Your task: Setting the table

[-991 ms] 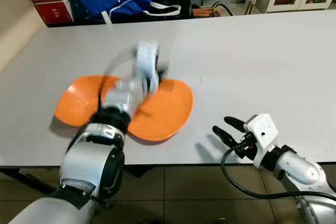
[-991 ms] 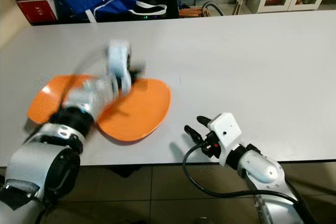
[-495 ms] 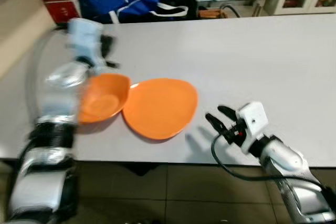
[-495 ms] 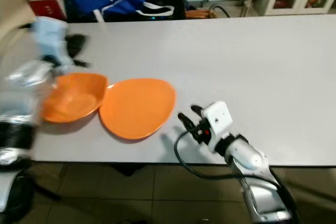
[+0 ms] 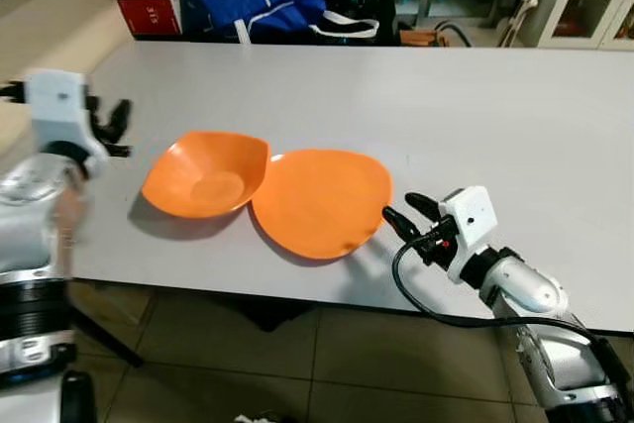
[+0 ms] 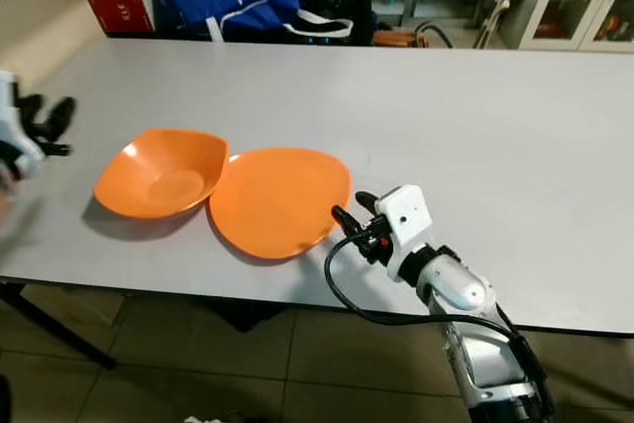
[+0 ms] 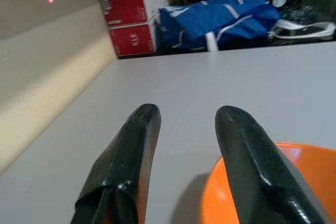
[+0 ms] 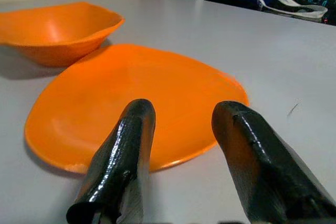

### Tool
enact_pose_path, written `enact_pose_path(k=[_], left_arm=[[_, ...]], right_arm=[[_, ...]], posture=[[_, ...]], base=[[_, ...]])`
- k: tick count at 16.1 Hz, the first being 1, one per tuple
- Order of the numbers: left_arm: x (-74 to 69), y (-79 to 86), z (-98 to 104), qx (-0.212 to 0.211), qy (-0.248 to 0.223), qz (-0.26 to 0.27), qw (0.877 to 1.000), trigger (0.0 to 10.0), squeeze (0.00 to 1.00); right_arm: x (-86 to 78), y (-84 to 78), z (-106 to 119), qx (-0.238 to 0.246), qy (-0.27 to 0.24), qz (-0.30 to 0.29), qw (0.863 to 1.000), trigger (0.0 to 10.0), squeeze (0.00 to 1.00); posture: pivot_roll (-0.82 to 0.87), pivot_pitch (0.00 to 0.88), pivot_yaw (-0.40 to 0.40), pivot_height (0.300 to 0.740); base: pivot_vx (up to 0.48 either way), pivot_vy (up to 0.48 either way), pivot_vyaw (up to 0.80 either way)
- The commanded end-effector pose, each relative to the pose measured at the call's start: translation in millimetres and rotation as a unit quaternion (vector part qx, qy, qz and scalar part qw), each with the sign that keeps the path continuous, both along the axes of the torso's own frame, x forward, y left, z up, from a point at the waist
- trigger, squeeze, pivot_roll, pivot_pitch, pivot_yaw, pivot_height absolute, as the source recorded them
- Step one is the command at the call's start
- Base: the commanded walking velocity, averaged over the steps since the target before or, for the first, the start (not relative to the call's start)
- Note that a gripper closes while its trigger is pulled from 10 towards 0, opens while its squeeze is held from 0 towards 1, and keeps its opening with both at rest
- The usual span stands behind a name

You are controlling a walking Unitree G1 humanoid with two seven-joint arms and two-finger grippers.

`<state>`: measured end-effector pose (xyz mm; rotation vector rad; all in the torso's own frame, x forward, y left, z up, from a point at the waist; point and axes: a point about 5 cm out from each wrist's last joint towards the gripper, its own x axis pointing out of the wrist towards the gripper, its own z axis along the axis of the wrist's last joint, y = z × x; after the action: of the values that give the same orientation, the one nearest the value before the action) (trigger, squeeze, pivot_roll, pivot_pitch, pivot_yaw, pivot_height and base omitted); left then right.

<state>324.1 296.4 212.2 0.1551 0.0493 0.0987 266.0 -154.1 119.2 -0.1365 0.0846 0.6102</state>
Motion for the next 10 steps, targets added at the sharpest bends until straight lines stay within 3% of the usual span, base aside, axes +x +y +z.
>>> enact_pose_path(k=[1,5,6,10], left_arm=[[-4.0,7.9,-1.4,0.0,0.009,0.018,1.0,10.0,1.0],[-4.0,25.7,-18.0,-0.032,0.062,0.046,0.996,10.0,1.0],[-2.8,32.6,-29.2,-0.06,0.077,0.052,0.994,10.0,0.0],[-4.9,58.9,-41.9,-0.128,0.081,0.103,0.983,10.0,0.0]], right_arm=[[2.7,2.9,3.5,-0.007,-0.011,0.012,1.0,10.0,0.0],[2.9,2.6,3.3,-0.009,-0.012,0.015,1.0,10.0,0.0],[2.8,2.2,3.1,-0.01,-0.013,0.015,1.0,10.0,0.0],[-0.3,-2.6,4.9,-0.014,-0.014,0.011,1.0,10.0,0.0]], posture=[[-0.15,0.0,0.074,0.74],[-0.16,0.0,0.07,0.74],[-0.16,0.0,0.067,0.74],[-0.19,0.0,0.064,0.74]], base=[[0.0,0.0,0.0],[0.0,0.0,0.0],[0.0,0.0,0.0],[0.0,0.0,0.0]])
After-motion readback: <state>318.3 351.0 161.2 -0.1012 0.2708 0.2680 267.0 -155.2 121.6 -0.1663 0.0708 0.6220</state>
